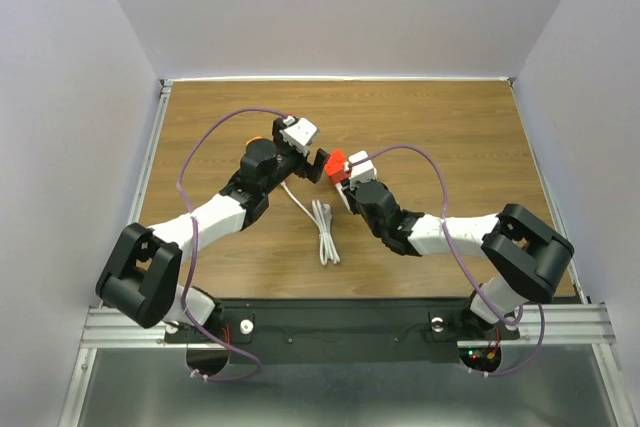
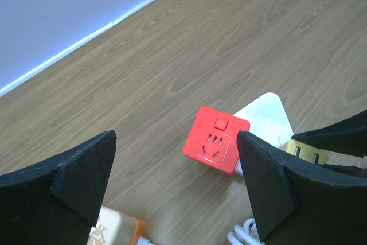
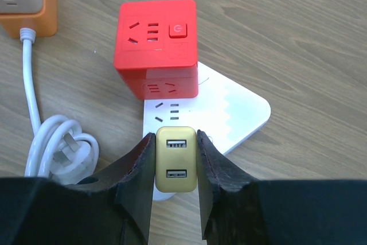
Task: Insert the plug
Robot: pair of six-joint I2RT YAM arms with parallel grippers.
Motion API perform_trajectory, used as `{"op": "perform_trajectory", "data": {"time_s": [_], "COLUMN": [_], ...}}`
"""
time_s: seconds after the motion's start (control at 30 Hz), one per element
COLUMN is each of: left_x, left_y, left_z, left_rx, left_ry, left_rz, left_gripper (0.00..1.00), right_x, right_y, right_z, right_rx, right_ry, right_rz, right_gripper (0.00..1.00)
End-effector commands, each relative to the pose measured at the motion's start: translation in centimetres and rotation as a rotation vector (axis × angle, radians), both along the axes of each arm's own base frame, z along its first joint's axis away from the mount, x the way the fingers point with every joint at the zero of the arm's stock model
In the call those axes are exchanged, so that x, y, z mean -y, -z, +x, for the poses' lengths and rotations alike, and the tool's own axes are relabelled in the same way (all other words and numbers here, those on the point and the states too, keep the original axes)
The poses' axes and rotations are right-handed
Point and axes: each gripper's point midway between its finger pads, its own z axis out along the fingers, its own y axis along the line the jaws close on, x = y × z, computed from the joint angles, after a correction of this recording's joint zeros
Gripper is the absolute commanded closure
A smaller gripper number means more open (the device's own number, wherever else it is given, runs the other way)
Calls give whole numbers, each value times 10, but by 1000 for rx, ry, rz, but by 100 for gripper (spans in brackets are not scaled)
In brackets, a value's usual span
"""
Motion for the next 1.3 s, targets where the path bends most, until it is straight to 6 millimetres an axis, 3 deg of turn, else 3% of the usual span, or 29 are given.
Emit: {"op": "perform_trajectory", "data": {"time_s": [0.0, 0.9, 1.27], "left_x": [-13, -21, -20], "left_y": [-43, -49, -52], "left_z": [0, -8, -12], "left_rx": [81, 105, 114], "left_ry": [-43, -14, 3], "left_rz": [-127, -173, -179], "left_gripper": [2, 2, 2], "right_x": [14, 31, 34], "right_y": [71, 133, 148], "right_z": [-34, -68, -77], "right_rx": [-193, -298, -332], "right_ry": [-4, 106, 105], "right_rz": [-144, -305, -330], "right_gripper": [100, 99, 100]}}
